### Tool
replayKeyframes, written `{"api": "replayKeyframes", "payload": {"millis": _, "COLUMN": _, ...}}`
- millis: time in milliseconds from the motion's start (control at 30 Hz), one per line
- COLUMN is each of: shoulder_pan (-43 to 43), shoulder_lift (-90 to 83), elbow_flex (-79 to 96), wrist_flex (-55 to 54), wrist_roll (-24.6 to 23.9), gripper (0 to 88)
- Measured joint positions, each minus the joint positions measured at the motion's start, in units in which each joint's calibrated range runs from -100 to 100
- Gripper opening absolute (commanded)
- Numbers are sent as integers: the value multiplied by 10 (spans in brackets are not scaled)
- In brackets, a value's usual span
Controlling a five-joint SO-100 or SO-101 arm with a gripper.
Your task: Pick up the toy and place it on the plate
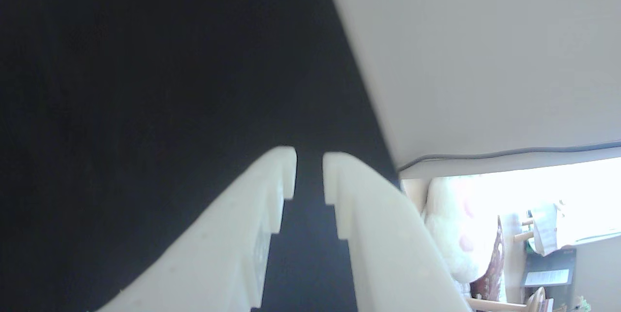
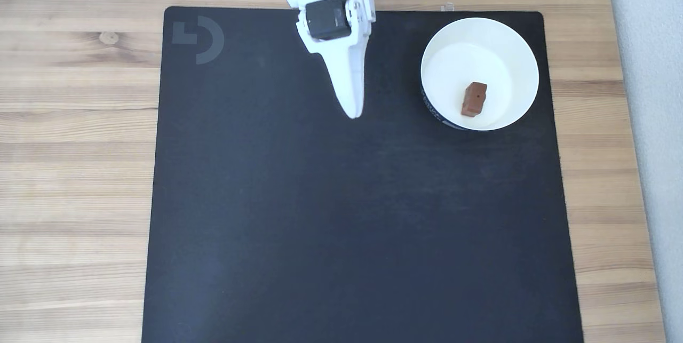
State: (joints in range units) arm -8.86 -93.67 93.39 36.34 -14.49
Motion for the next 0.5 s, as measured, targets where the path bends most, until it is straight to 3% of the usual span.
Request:
{"api": "replayKeyframes", "payload": {"millis": 167, "shoulder_pan": 77, "shoulder_lift": -23, "elbow_flex": 38, "wrist_flex": 0, "wrist_roll": 39, "gripper": 26}}
{"api": "replayKeyframes", "payload": {"millis": 500, "shoulder_pan": 94, "shoulder_lift": -50, "elbow_flex": 54, "wrist_flex": 52, "wrist_roll": 79, "gripper": 26}}
